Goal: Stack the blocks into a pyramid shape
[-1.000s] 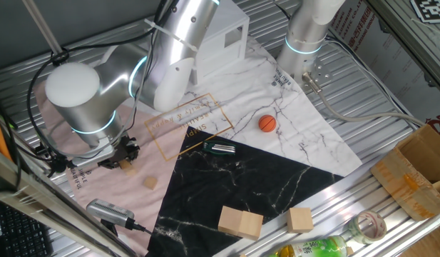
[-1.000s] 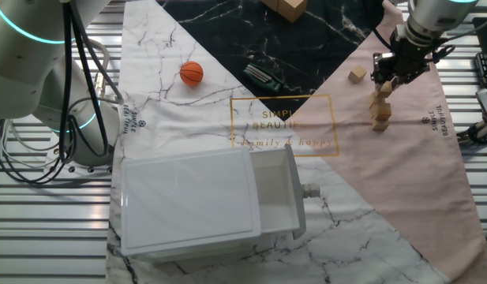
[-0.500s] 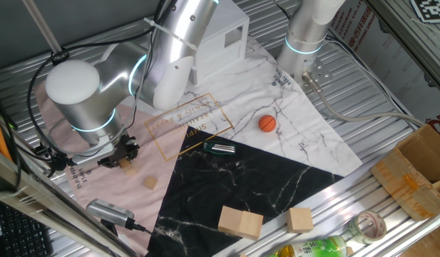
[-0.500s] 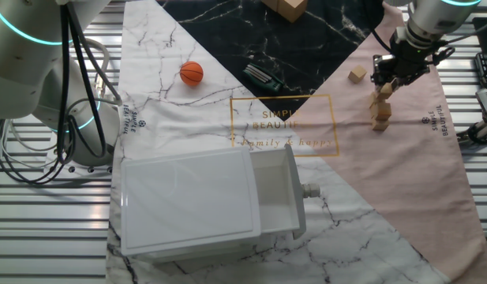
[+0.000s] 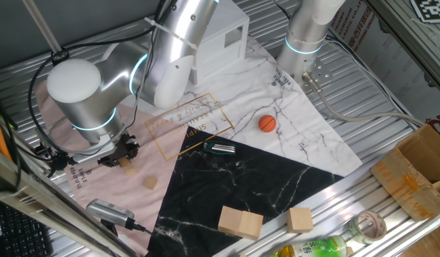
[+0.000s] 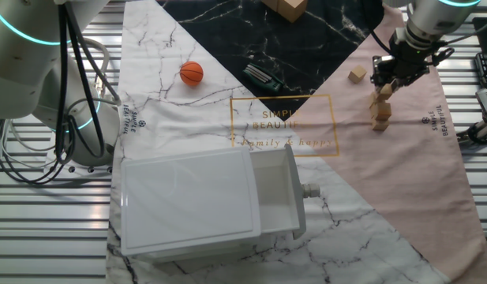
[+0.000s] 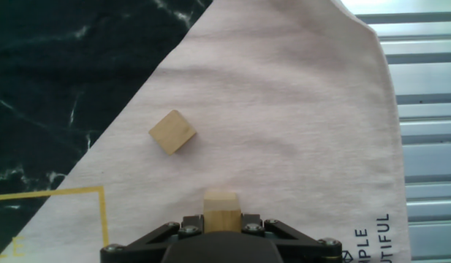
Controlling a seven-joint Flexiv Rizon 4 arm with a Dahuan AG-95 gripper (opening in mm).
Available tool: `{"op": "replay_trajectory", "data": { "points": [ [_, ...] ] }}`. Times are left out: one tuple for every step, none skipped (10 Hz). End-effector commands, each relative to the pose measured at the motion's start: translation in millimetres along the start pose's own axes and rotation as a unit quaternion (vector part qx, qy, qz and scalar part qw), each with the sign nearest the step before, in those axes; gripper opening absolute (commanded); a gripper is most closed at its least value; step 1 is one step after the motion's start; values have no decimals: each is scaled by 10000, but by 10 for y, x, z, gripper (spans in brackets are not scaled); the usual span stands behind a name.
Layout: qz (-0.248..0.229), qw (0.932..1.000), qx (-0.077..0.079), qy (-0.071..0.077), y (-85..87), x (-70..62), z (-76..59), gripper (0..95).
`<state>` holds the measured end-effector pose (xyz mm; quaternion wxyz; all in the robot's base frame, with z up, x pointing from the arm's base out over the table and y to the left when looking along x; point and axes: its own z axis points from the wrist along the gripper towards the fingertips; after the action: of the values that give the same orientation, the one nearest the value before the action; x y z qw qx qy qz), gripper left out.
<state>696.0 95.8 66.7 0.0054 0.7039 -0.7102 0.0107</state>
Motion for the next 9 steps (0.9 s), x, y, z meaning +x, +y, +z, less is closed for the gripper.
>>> {"op": "replay_trajectory", "data": {
  "points": [
    [-8, 10000, 1, 10, 1, 5, 0, 0],
    [-19, 10000, 6, -1, 3, 16, 4, 0],
    [-26, 10000, 13, -11, 2, 24, 9, 0],
    [-38, 10000, 19, -15, 1, 28, 12, 0],
    [-44, 10000, 28, -11, 2, 32, 15, 0],
    [-49, 10000, 26, -10, 2, 35, 16, 0],
    [-52, 10000, 34, -10, 2, 37, 17, 0],
    [-64, 10000, 35, -10, 1, 41, 20, 0],
    [-69, 10000, 37, -8, 1, 45, 22, 0]
  ]
}}
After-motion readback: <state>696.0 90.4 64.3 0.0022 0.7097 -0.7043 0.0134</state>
